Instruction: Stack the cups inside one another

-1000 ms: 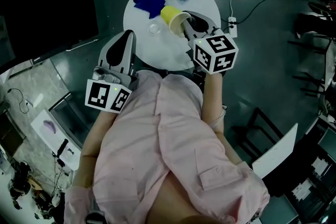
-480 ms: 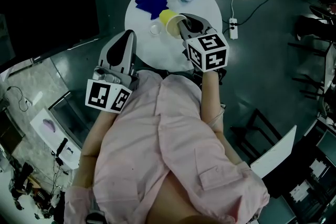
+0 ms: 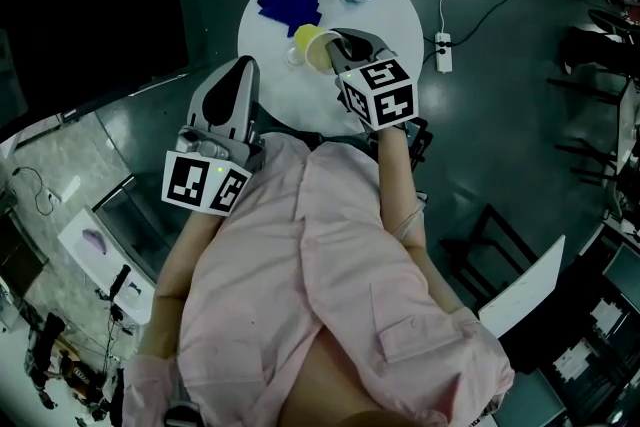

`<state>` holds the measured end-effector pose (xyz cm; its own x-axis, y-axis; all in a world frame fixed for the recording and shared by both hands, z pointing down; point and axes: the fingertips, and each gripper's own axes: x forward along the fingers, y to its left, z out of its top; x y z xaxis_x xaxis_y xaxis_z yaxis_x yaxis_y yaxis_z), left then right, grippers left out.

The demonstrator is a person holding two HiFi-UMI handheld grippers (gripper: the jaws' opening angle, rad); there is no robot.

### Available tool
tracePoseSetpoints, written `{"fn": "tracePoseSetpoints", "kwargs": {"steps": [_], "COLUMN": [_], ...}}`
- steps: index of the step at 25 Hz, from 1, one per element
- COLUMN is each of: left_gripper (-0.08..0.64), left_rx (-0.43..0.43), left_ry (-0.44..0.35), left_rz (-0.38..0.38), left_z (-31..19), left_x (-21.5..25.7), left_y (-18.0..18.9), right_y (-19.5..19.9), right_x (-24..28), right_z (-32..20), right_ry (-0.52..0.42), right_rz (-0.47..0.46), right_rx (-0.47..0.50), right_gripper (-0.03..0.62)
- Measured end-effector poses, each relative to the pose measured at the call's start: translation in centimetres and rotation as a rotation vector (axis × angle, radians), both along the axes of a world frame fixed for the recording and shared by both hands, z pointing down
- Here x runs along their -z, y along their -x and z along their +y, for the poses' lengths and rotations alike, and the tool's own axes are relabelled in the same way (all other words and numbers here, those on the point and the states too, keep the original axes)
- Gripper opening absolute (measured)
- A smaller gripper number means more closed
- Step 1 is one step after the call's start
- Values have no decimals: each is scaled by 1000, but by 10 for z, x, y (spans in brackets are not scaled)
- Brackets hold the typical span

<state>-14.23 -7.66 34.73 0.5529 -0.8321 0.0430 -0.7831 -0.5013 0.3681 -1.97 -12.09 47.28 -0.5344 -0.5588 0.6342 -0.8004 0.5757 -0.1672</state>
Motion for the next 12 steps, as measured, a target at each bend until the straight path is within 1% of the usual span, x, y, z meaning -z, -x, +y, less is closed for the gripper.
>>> {"fn": "tracePoseSetpoints", "kwargs": {"steps": [7,12], "left_gripper": [9,9], "left_rx": [1,-6], "left_ry": [9,9], "left_rz": [13,14], "left_z": [-2,-4], "left_x": [-3,-3], "left_y": [3,1], "right_y": [8,7], "right_x": [-17,-31], "right_z": [3,2], "right_ry": [30,49], "right_rz": [24,49], "right_rx": [23,27], "right_gripper": [37,37]}}
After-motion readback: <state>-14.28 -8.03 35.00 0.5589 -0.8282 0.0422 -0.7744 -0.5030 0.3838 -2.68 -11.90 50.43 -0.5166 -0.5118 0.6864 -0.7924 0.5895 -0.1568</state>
